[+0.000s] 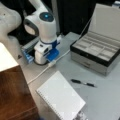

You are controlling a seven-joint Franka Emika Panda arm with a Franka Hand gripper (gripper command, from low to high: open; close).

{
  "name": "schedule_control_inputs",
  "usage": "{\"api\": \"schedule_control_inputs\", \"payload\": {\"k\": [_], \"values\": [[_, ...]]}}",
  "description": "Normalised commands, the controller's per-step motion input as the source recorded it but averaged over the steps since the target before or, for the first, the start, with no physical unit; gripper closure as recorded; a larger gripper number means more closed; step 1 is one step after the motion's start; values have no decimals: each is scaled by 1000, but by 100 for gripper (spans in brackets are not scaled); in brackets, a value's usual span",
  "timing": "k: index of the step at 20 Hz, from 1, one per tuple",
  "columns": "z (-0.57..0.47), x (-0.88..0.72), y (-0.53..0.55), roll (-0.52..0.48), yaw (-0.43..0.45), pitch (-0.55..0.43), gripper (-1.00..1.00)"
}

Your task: Turn off the lamps. Pick up the book. Place the book on the shelf position.

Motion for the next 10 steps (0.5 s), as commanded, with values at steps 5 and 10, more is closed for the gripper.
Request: {"api": "schedule_control_inputs", "payload": {"k": [5,10], "values": [[-286,-504,-38,-149,-19,-307,100],[-301,-478,-38,-142,29,-348,100]]}}
